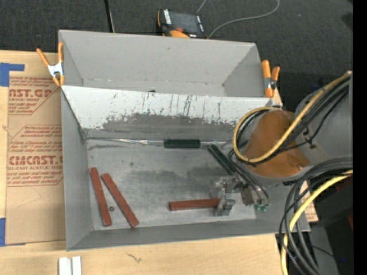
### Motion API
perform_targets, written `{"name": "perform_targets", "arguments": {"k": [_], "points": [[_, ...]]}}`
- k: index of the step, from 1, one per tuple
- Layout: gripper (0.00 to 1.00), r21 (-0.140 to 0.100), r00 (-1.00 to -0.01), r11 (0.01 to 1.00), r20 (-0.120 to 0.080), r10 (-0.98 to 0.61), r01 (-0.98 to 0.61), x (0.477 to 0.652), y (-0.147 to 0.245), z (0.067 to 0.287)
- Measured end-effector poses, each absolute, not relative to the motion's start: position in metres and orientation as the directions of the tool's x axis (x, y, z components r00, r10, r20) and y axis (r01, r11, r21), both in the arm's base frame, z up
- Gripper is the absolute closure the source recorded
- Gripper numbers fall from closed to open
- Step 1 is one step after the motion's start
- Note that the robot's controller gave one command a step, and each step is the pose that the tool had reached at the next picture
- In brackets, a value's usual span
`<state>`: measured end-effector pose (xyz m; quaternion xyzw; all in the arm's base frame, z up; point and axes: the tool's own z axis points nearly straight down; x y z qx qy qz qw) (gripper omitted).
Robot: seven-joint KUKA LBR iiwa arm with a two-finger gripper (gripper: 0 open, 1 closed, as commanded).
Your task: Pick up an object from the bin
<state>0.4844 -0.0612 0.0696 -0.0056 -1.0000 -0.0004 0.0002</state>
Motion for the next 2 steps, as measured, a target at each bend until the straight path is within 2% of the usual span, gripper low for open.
{"name": "perform_targets", "arguments": {"k": [1, 2], "points": [[1.0, -0.002, -0.996, 0.996, -0.012, 0.084, 0.084, 0.543, -0.125, 0.184], [1.0, -0.001, -0.998, 0.998, -0.005, 0.07, 0.07, 0.504, -0.129, 0.228]]}}
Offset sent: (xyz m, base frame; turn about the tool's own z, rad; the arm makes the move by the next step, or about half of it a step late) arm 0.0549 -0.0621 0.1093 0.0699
